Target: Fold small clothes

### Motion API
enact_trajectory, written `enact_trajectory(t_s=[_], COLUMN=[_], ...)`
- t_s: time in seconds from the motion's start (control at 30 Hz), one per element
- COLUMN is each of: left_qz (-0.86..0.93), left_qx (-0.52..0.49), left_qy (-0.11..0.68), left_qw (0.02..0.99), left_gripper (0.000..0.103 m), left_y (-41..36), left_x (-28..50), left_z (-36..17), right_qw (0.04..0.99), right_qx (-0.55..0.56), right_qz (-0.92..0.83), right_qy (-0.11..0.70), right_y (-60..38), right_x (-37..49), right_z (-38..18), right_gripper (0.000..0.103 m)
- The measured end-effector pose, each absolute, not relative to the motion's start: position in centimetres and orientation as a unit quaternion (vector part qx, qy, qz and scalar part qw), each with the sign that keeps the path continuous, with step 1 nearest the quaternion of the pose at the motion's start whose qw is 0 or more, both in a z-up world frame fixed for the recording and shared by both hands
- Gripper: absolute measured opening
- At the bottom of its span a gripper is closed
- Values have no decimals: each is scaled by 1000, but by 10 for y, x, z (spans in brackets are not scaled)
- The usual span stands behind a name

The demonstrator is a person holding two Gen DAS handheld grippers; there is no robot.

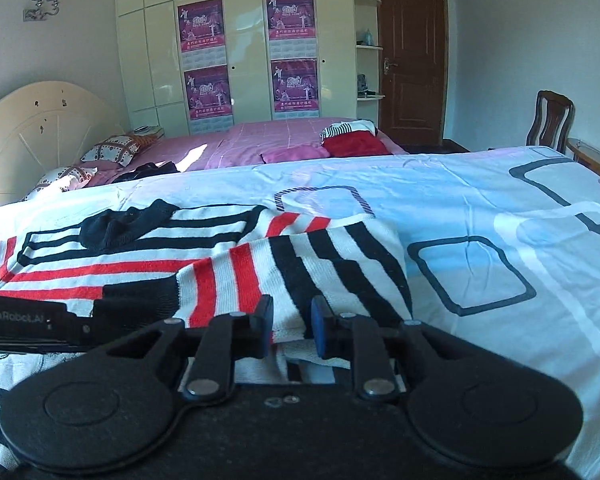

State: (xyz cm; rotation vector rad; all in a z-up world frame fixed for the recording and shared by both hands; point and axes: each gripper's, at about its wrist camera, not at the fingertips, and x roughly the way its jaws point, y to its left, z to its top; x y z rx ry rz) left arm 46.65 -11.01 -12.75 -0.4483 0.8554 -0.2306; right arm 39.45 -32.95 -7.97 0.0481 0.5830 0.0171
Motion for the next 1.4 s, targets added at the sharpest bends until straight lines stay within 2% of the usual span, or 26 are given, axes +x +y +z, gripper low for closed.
enact_trajectory(t_s=[0.1,0.13,0.17,0.2,0.27,0.4,0.57,0.8,0.9,0.97,1.2,1.4], left_qz=[-98,-99,-99,-101,-100,-101,-66,-32,-31,-23,-21,-19], left_qx=[-262,-282,-292,-294,-303,-252,-219,-189,-172,-167,-165,-161], left_qy=[402,400,400,404,385,340,316,339,351,353,355,353], left_qw=[872,867,863,861,866,901,921,921,920,920,920,922], left_gripper=[50,45,34,5,5,5,5,5,5,5,5,5], left_y=[-107,-105,-104,-105,-98,-78,-24,34,34,35,41,39], left_x=[475,480,484,490,492,488,493,487,482,480,484,482], left_z=[-136,-138,-141,-144,-139,-106,-90,-107,-121,-128,-137,-139], right_qw=[957,957,957,957,958,960,959,956,949,933,931,955], right_qx=[25,25,26,28,32,44,55,50,34,23,1,2], right_qz=[9,8,7,5,-3,-21,-21,-4,1,9,23,37], right_qy=[288,288,288,288,286,277,276,289,313,359,365,293], right_y=[-338,-341,-343,-345,-350,-360,-356,-333,-322,-316,-312,-320], right_x=[393,392,392,391,391,390,390,397,407,419,422,454], right_z=[-79,-78,-78,-77,-75,-70,-73,-84,-95,-112,-110,-80], right_gripper=[22,22,22,22,23,24,25,25,24,28,28,24])
